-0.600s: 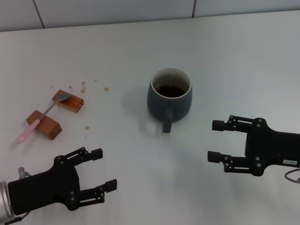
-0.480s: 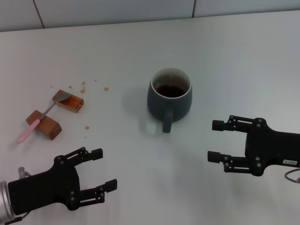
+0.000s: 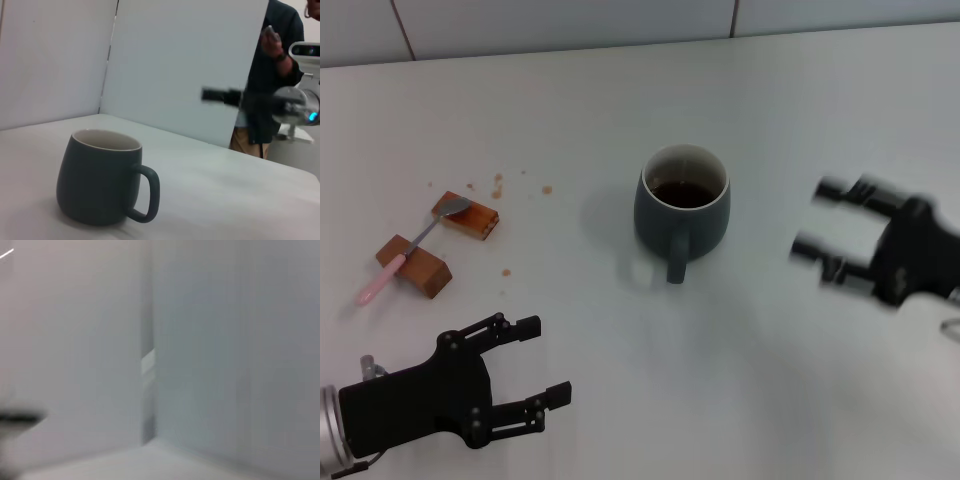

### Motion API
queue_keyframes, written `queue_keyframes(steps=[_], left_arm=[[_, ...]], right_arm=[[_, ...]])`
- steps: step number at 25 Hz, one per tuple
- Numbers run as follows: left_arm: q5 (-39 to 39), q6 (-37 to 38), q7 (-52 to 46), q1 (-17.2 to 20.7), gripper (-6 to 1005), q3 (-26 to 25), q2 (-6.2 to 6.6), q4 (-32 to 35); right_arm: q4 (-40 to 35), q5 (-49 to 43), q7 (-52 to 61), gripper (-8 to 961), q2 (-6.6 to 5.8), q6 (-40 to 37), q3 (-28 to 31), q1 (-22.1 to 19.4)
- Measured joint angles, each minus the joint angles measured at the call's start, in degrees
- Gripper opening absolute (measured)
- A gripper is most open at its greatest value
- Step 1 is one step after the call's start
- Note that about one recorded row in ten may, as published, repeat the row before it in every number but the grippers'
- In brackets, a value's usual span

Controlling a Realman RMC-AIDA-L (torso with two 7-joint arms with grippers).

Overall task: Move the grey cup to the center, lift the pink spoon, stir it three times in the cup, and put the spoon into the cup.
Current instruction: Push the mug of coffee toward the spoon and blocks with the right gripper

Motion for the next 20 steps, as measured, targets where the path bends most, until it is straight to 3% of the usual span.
queue_keyframes(steps=[1,2,3,5,6,7,9,10,11,15,20], left_arm=[[0.00,0.00,0.00,0.00,859,0.00,0.00,0.00],[0.00,0.00,0.08,0.06,859,-0.05,-0.01,0.00],[0.00,0.00,0.17,0.11,859,-0.12,-0.01,0.00],[0.00,0.00,0.27,0.14,859,-0.12,0.00,0.00],[0.00,0.00,0.27,0.14,859,-0.12,0.00,0.00],[0.00,0.00,0.28,0.08,859,-0.06,0.00,0.00],[0.00,0.00,0.27,-0.07,859,0.03,-0.01,0.00],[0.00,0.00,0.26,-0.19,859,0.06,-0.01,0.00],[0.00,0.00,0.26,-0.19,859,0.06,-0.01,0.00],[0.00,0.00,0.20,-0.33,859,0.06,-0.01,0.00],[-0.01,0.00,0.15,-0.40,859,0.06,0.00,0.00]], right_arm=[[0.00,0.00,0.00,756,0.00,0.00,0.00,0.00],[3.96,9.46,-4.03,756,-0.04,1.92,0.75,-1.26],[3.96,9.46,-4.03,756,-0.04,1.92,0.75,-1.26],[10.29,18.56,-10.63,757,-0.10,5.98,1.62,-1.64],[10.29,18.56,-10.63,757,-0.10,5.98,1.62,-1.64],[13.24,20.58,-14.21,757,-0.04,10.74,2.35,-0.76],[14.80,21.06,-16.53,710,0.01,13.10,2.91,-0.10],[19.50,22.31,-24.12,687,0.11,16.70,4.21,1.86],[19.50,22.31,-24.12,663,0.11,16.70,4.21,1.86],[30.97,24.11,-43.24,556,0.16,20.58,6.28,6.87],[37.34,23.93,-51.25,372,0.17,22.66,6.33,10.12]])
